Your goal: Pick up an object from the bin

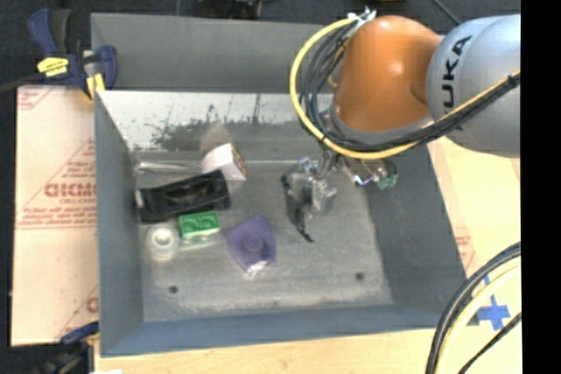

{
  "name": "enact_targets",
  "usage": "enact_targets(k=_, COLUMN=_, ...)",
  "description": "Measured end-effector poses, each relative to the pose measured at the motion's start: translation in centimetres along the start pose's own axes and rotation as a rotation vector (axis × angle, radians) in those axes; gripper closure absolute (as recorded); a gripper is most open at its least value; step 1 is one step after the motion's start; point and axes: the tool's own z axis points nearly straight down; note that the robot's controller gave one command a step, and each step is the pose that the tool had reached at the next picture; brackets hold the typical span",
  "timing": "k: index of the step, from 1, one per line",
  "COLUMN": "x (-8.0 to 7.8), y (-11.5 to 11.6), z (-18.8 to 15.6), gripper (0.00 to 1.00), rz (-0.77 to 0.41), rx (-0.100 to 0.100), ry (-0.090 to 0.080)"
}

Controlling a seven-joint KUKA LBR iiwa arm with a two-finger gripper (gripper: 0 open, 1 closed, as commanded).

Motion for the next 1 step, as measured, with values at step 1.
enact_targets(k=1, x=-0.57, y=-0.88, z=-0.39, gripper=1.00, rz=-0.022, rx=0.017, ry=-0.029)
